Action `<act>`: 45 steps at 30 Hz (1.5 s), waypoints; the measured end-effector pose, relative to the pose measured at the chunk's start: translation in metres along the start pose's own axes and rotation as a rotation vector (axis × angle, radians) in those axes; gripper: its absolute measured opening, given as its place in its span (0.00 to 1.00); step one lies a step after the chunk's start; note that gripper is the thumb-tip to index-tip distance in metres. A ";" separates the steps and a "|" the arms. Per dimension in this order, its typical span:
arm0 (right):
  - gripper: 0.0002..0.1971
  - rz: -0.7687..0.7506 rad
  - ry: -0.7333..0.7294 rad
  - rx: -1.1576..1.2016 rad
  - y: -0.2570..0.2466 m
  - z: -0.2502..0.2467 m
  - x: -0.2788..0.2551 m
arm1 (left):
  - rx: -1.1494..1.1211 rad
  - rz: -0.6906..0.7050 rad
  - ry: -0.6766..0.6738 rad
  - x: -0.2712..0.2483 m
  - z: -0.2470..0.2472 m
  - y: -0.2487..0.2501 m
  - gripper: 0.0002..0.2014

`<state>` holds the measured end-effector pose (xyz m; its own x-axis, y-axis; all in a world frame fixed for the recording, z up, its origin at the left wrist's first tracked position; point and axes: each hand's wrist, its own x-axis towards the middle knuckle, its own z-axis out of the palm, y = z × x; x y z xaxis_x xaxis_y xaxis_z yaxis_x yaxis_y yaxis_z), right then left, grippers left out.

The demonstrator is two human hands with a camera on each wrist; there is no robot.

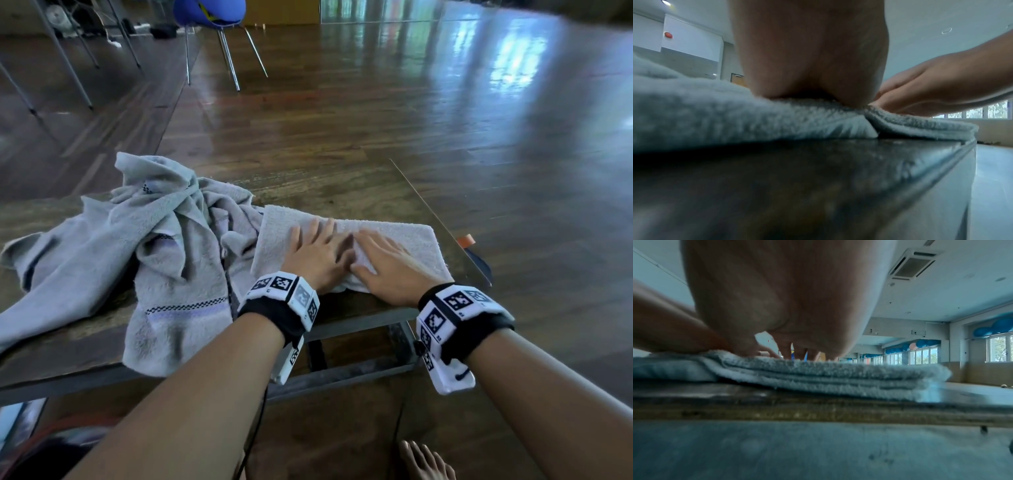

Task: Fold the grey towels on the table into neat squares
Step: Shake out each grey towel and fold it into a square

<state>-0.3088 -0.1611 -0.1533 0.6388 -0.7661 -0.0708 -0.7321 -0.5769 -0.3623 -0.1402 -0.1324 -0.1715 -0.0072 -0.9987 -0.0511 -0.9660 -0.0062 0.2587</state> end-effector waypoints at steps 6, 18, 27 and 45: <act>0.39 0.046 -0.151 -0.066 0.009 0.012 0.007 | 0.052 -0.050 -0.109 0.002 0.001 -0.003 0.31; 0.70 0.275 -0.176 -0.064 0.034 -0.002 0.001 | 0.084 -0.152 -0.101 -0.016 -0.009 -0.039 0.58; 0.72 0.363 -0.201 -0.045 0.039 -0.007 -0.009 | 0.044 -0.258 -0.098 -0.028 -0.012 -0.059 0.62; 0.36 0.046 -0.192 -0.035 -0.023 0.022 0.001 | -0.190 -0.525 0.277 -0.053 -0.057 -0.058 0.14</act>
<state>-0.2860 -0.1422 -0.1652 0.6355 -0.7255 -0.2642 -0.7671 -0.5546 -0.3224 -0.0691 -0.0825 -0.1292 0.5478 -0.8362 0.0276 -0.7597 -0.4833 0.4351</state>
